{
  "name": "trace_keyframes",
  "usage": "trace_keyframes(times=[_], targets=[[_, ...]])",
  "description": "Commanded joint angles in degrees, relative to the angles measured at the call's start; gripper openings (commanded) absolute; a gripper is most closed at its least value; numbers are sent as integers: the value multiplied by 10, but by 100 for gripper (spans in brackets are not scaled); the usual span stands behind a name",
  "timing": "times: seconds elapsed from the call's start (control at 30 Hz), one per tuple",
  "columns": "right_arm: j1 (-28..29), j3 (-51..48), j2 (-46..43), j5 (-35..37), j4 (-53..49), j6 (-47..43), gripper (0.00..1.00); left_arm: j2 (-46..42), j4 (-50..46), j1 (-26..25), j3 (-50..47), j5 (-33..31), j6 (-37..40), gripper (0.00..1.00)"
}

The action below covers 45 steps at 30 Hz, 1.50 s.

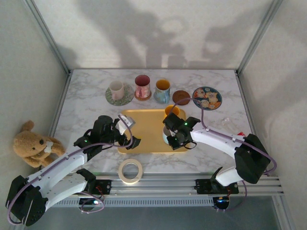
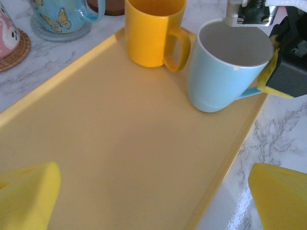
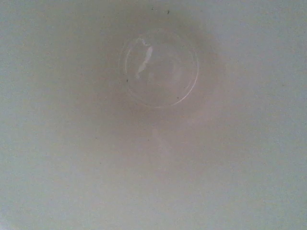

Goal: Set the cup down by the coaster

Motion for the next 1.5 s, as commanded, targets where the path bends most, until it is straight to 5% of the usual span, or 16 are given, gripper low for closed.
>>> trace_keyframes(times=[0.0,0.77,1.47], targets=[[3,41,-33,18,-24,-17,0,-6,18,-6,32,-21,-7,100],[-109,303,-43,10,-101,-138,0,71,35,-5,194,-84,6,100],[-257,475,191,-1,-128,-154,0,234,115,40,232,16,5,100]])
